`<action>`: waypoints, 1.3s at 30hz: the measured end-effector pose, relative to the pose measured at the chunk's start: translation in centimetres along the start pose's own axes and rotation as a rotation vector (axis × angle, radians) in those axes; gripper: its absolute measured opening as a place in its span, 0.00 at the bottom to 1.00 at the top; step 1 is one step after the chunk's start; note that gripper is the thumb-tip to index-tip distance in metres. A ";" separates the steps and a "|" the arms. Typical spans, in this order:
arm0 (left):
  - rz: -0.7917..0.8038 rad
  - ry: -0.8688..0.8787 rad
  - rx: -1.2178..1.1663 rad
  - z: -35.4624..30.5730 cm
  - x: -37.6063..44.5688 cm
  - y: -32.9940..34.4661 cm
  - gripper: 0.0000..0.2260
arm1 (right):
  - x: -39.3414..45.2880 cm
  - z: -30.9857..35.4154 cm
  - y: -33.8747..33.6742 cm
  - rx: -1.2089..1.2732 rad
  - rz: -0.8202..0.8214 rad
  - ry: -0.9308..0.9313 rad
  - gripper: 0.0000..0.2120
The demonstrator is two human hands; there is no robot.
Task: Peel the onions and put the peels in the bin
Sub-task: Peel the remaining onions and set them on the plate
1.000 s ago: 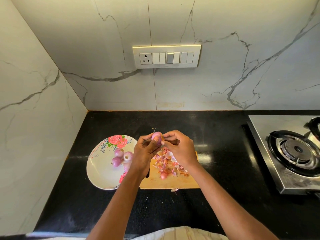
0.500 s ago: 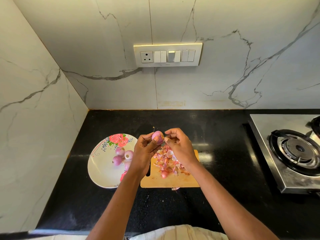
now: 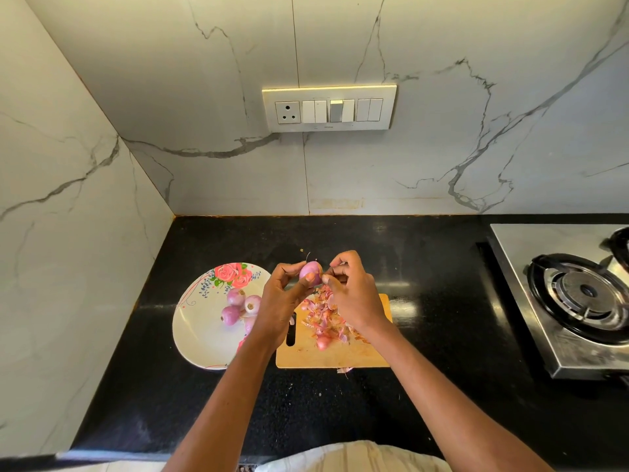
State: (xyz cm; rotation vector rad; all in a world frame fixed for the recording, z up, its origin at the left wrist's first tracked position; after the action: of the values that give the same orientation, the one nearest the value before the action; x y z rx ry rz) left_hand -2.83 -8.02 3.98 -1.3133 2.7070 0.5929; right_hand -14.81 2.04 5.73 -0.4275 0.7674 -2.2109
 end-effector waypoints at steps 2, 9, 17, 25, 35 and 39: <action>-0.002 -0.011 -0.032 0.2 -0.1 -0.1 0.19 | 0.0 0.0 0.3 -0.009 -0.003 -0.031 0.11; 0.021 -0.004 -0.027 -0.7 -0.1 0.2 0.18 | 0.5 0.4 -0.7 0.032 -0.058 -0.141 0.09; 0.030 -0.006 -0.057 -1.0 -0.3 0.6 0.19 | 0.5 0.3 -1.1 -0.005 -0.129 -0.139 0.07; 0.030 -0.023 -0.124 -0.9 -0.5 0.7 0.19 | 0.6 0.5 -1.0 0.044 -0.075 -0.106 0.08; 0.069 0.026 -0.023 -1.3 -0.4 0.4 0.21 | 0.7 0.7 -1.4 0.047 -0.079 -0.163 0.14; 0.067 0.080 0.056 -1.5 -0.3 0.2 0.17 | 0.5 0.5 -1.2 -0.001 -0.120 -0.189 0.12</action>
State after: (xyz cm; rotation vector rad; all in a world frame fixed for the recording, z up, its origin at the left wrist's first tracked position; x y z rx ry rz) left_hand -2.68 -8.23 5.50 -1.2646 2.8192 0.4763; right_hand -15.50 2.14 6.87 -0.6880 0.6566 -2.2414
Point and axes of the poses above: each hand's wrist, its own x-axis towards the middle knuckle, its own y-axis out of the palm, z = x × y, the point moved 4 cm from there along x, towards the middle knuckle, and after that the axes turned 13 degrees about -x, right-handed, at the moved point
